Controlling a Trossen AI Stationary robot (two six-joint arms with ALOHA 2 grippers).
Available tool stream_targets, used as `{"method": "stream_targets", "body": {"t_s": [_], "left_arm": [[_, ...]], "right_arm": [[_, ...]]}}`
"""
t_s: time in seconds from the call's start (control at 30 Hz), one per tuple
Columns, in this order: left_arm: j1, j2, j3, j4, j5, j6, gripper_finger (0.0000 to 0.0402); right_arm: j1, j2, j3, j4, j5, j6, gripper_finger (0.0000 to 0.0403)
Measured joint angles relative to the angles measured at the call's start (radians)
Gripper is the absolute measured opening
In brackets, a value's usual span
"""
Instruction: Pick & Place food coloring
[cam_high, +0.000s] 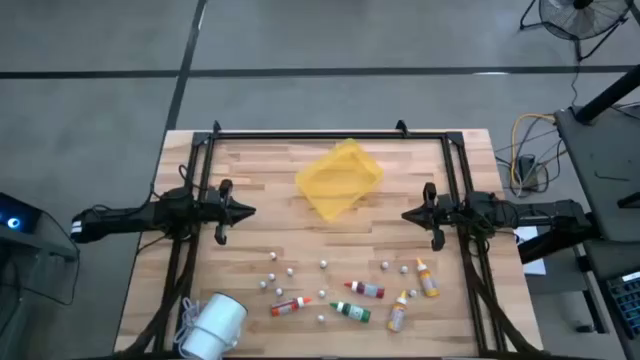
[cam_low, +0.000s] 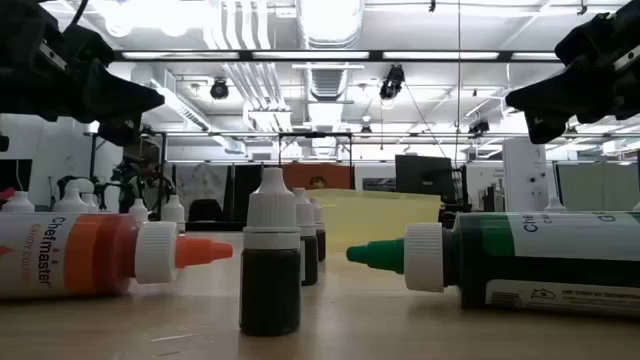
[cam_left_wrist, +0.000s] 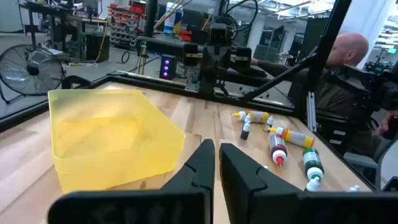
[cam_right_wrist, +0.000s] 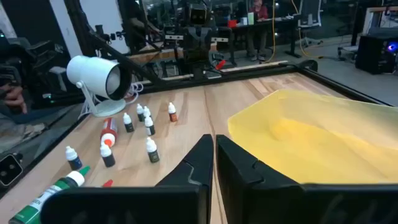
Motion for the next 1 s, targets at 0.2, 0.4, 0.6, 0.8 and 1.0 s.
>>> {"method": "stream_targets", "body": {"t_s": [0.2, 0.4, 0.6, 0.8, 1.0], "left_arm": [[0.0, 0.0, 0.0, 0.0, 0.0, 0.005, 0.0], [0.0, 0.0, 0.0, 0.0, 0.0, 0.005, 0.0], [0.0, 0.0, 0.0, 0.0, 0.0, 0.0, 0.0], [0.0, 0.0, 0.0, -0.002, -0.001, -0.003, 0.0], [0.0, 0.0, 0.0, 0.002, 0.0, -0.046, 0.0]], "right_arm": [[0.0, 0.0, 0.0, 0.0, 0.0, 0.0, 0.0013], [0.0, 0.0, 0.0, 0.0, 0.0, 0.0, 0.0013], [0.0, 0.0, 0.0, 0.0, 0.0, 0.0, 0.0013], [0.0, 0.0, 0.0, 0.0, 0.0, 0.003, 0.0013], [0.0, 0.0, 0.0, 0.002, 0.0, 0.003, 0.0013]]}}
